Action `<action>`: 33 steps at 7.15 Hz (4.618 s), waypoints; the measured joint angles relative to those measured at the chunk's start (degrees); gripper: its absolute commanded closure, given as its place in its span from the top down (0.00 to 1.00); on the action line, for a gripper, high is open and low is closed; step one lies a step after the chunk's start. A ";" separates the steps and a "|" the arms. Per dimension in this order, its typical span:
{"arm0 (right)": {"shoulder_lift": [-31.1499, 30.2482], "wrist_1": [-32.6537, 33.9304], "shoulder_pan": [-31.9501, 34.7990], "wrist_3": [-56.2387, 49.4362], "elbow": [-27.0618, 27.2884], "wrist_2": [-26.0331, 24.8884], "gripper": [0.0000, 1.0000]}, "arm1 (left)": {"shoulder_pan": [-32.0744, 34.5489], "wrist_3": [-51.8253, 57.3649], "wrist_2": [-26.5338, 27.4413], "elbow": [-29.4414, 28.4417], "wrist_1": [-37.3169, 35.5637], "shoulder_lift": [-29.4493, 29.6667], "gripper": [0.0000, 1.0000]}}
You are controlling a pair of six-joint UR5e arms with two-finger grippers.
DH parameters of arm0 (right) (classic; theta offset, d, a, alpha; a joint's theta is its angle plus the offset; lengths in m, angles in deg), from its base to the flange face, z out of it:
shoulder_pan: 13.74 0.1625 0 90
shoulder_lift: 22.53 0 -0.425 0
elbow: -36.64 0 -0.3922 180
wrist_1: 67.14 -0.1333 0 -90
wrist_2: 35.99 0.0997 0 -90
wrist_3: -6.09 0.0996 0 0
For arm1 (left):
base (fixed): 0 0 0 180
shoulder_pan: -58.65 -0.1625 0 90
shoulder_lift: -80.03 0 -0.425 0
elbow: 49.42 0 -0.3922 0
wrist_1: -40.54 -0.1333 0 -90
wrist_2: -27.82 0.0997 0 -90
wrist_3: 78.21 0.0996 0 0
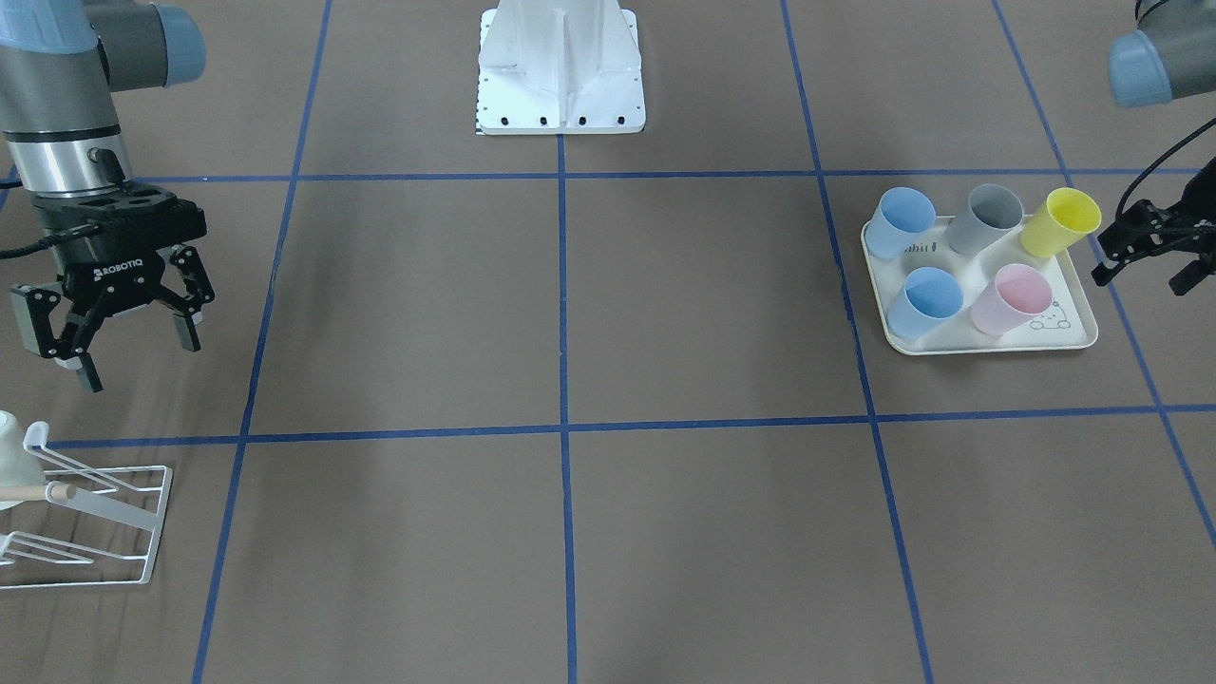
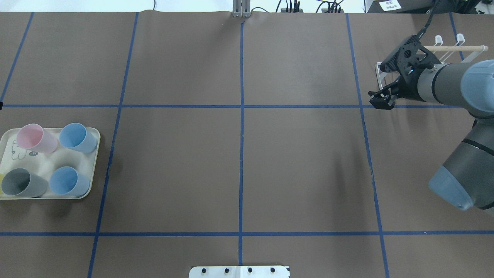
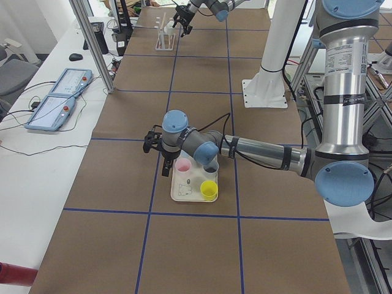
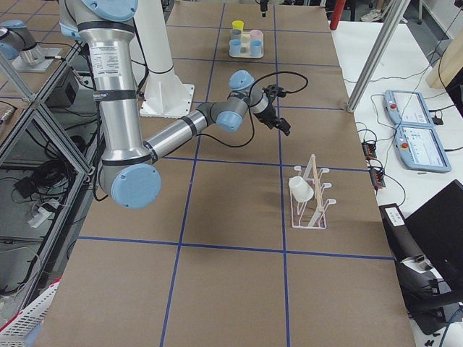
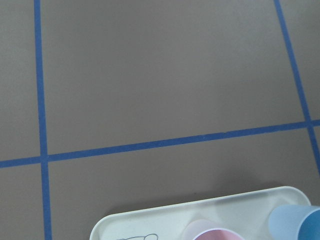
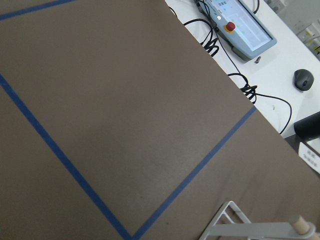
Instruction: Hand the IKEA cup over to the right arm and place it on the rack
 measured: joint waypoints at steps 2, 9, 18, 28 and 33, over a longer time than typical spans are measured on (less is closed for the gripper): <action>0.07 0.51 0.00 3.94 0.61 2.08 1.00 | -5.02 -6.70 2.89 -3.37 6.24 -0.15 1.00; 0.84 0.81 0.00 4.97 0.69 4.98 1.00 | -11.60 -12.63 5.89 -3.89 8.71 -1.56 0.00; 8.19 0.36 -0.21 4.88 -1.06 4.92 1.00 | -0.40 -14.01 -2.54 0.89 2.56 1.89 0.00; 18.92 -30.11 -12.17 4.11 -8.42 -4.68 0.99 | -3.10 -72.07 -26.55 4.53 6.54 27.93 0.00; 24.09 -32.40 -18.92 -3.49 -9.80 -13.44 0.99 | -9.88 -78.06 -25.54 4.40 6.97 35.17 0.00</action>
